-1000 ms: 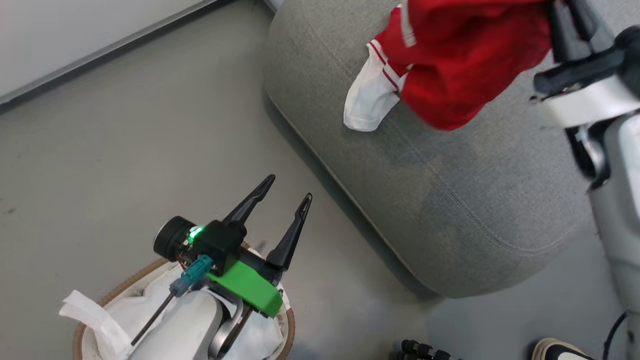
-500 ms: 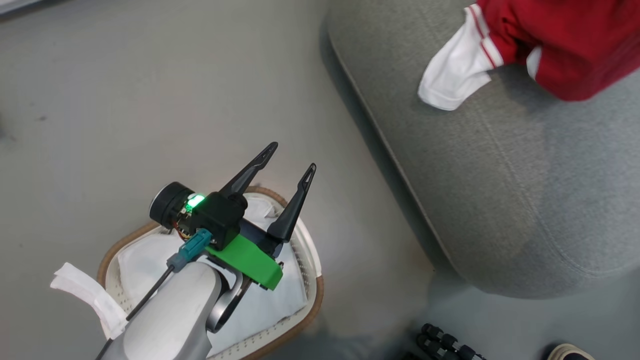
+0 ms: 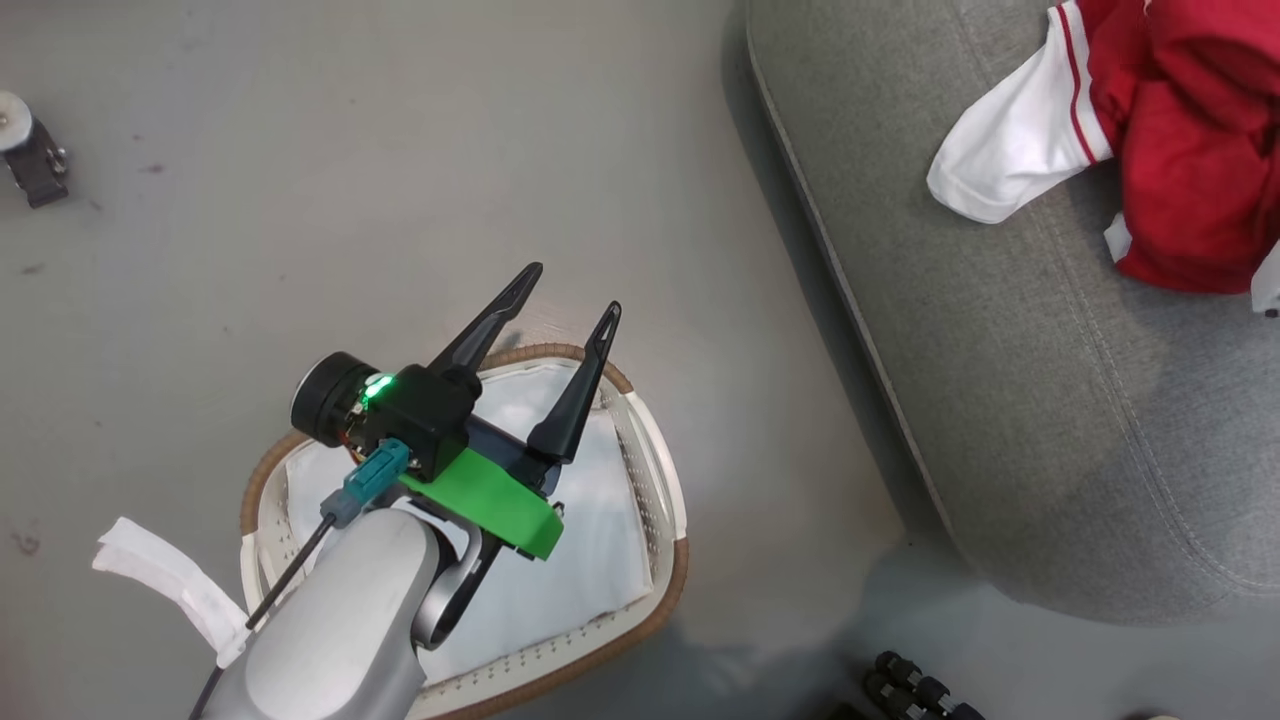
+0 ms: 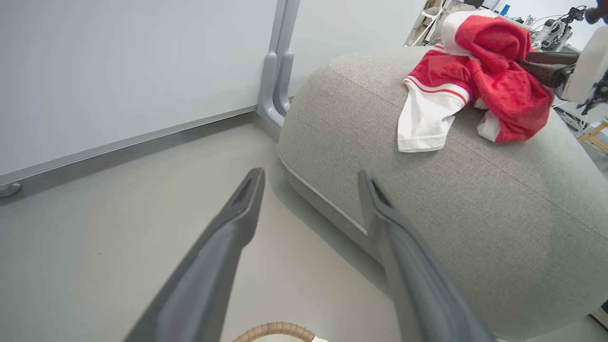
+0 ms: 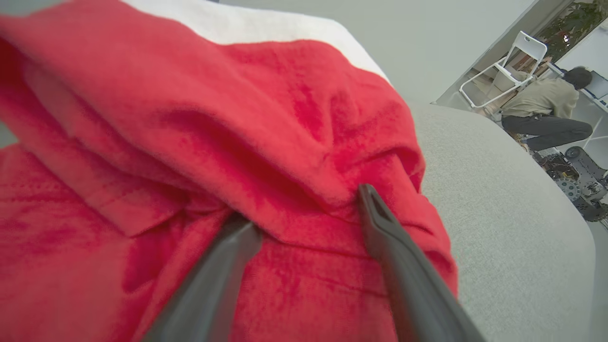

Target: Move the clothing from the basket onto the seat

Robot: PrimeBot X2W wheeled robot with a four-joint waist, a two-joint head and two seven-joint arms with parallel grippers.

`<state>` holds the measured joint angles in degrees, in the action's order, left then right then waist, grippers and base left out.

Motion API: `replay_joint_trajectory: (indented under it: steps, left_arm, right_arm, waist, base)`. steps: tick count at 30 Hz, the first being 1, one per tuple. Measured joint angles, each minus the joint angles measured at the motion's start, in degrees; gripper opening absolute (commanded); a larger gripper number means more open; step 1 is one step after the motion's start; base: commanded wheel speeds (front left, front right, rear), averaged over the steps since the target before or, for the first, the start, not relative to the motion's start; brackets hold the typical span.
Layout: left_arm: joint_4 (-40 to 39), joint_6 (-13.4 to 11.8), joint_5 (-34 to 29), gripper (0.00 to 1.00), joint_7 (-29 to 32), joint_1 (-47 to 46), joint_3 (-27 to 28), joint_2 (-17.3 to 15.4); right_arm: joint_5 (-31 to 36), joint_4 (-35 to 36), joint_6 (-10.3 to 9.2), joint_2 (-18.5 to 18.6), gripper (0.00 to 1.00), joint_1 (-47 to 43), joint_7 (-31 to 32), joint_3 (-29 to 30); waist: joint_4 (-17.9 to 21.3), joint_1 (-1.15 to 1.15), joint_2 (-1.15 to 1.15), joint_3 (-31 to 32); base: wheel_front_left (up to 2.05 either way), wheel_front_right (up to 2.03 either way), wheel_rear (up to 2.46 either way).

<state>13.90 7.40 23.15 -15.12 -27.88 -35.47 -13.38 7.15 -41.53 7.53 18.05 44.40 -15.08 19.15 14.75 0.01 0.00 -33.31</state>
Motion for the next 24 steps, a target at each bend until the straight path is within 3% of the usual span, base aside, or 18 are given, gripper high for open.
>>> replay_joint_trajectory:
  steps: [7,14,24]
  left_arm:
    - [1.08,0.00,0.01,1.00,0.00,1.82,2.23,0.96]
    - [1.81,0.00,-1.00,1.00,0.00,5.18,7.55,2.87]
    - [2.18,0.00,-3.23,1.00,0.00,9.07,16.16,5.63]
  right_arm:
    - [-3.57,8.21,0.00,-2.30,1.00,-7.53,0.00,-1.03]
    - [-8.46,17.92,0.00,-4.42,1.00,-12.41,-0.01,-7.04]
    - [-13.37,23.65,0.00,-7.76,1.00,-15.28,0.00,-16.66]
  waist:
    - [0.55,0.00,0.00,3.88]
    - [-0.11,-0.01,0.00,8.30]
    - [-5.60,-0.01,0.00,12.57]
  base:
    - [0.00,0.00,0.00]
    - [0.00,0.00,0.00]
    - [0.00,0.00,0.00]
